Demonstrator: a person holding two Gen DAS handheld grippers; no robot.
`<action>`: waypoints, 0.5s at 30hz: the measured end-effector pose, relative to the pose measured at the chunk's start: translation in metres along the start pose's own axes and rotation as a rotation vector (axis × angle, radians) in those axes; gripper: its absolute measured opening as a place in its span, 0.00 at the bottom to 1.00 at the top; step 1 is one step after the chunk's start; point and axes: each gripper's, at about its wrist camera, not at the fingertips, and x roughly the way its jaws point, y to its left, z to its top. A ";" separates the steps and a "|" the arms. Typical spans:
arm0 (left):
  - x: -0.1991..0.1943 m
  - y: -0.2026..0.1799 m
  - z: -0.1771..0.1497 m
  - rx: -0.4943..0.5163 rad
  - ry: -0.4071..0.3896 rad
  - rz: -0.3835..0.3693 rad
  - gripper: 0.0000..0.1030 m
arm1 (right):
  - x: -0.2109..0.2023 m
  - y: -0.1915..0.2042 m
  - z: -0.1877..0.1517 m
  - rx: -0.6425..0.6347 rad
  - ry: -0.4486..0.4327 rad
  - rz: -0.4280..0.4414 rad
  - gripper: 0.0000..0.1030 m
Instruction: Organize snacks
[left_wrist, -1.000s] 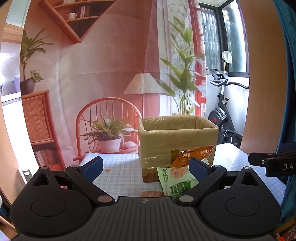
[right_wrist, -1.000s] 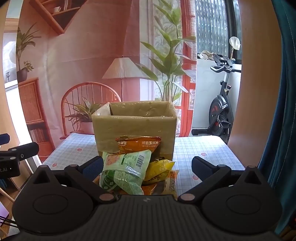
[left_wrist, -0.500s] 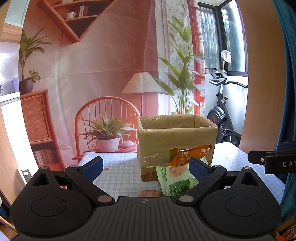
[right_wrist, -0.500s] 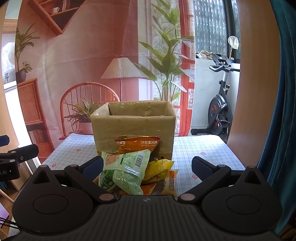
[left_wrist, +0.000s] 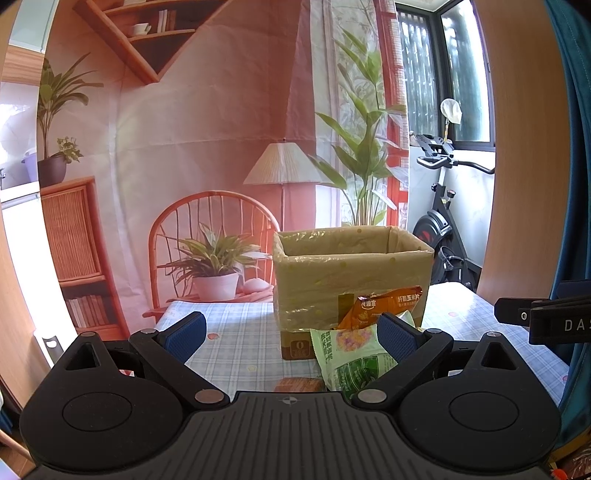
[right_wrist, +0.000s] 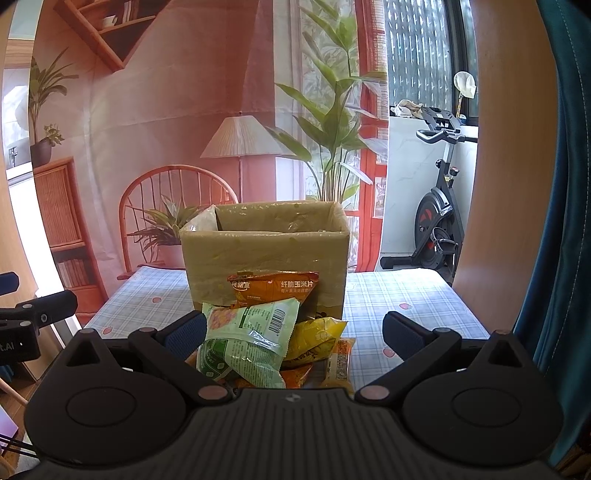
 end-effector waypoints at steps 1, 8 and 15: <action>0.000 0.000 0.000 0.000 0.000 0.000 0.97 | 0.000 0.000 0.000 0.000 0.000 0.000 1.00; 0.000 0.000 -0.001 -0.001 0.002 -0.001 0.97 | 0.000 -0.001 0.000 0.000 0.001 -0.001 1.00; 0.001 -0.001 -0.002 -0.003 0.008 -0.002 0.97 | 0.000 -0.001 0.000 0.001 0.001 -0.001 1.00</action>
